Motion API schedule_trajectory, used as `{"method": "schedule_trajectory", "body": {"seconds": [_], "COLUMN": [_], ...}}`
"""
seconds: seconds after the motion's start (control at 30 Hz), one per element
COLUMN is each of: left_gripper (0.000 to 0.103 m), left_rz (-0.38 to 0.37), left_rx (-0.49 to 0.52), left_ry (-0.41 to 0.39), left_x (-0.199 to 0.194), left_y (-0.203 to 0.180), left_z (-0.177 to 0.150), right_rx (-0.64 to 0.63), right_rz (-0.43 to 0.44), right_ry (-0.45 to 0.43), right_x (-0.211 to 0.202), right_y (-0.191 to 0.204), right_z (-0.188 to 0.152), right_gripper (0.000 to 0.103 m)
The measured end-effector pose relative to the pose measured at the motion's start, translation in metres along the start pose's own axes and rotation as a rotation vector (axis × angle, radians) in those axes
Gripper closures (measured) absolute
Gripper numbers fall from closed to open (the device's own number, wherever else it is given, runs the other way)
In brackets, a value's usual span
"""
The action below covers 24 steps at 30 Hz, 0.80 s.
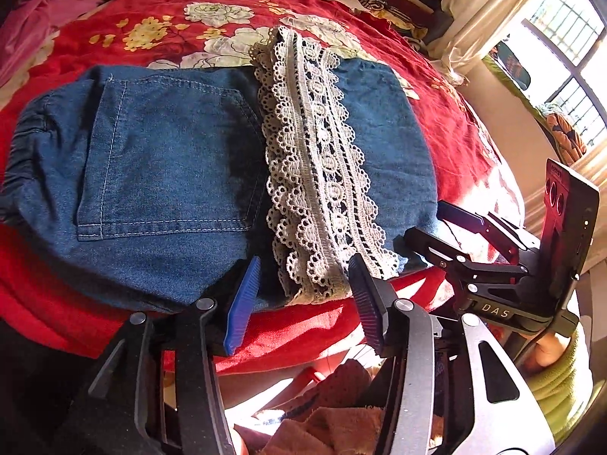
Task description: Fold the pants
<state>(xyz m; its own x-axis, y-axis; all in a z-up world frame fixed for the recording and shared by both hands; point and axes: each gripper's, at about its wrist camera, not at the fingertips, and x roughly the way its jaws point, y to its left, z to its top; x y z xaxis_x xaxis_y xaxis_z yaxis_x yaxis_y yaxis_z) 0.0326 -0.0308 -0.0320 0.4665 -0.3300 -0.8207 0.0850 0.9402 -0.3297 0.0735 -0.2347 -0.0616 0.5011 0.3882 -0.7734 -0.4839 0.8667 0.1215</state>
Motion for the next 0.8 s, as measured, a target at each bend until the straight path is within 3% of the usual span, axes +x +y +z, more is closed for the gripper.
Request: {"method": "schedule_trajectory", "body": {"seconds": [0.23,0.37,0.6,0.8], "left_gripper": [0.051,0.037,0.015,0.01], "left_rz": [0.025,0.048,0.099,0.12], "left_rx": [0.011,0.015,0.006,0.01], "left_ry": [-0.031,-0.053,-0.066,-0.086], "left_x": [-0.012,-0.022,-0.034,-0.043], "left_y": [-0.002,-0.001,0.004,0.006], "left_z": [0.004,0.006,0.008,0.009], "right_rx": [0.037,0.047,0.074,0.082], "right_rz": [0.011,-0.001,-0.027,-0.038], "right_ry": [-0.038,-0.061,-0.086,-0.109], "right_x": [-0.021,-0.031,-0.042,-0.049], "right_y": [-0.004,-0.006,-0.009,-0.006], "right_z": [0.005,0.009,0.012,0.016], "right_gripper": [0.031,0.03,0.019,0.019]}}
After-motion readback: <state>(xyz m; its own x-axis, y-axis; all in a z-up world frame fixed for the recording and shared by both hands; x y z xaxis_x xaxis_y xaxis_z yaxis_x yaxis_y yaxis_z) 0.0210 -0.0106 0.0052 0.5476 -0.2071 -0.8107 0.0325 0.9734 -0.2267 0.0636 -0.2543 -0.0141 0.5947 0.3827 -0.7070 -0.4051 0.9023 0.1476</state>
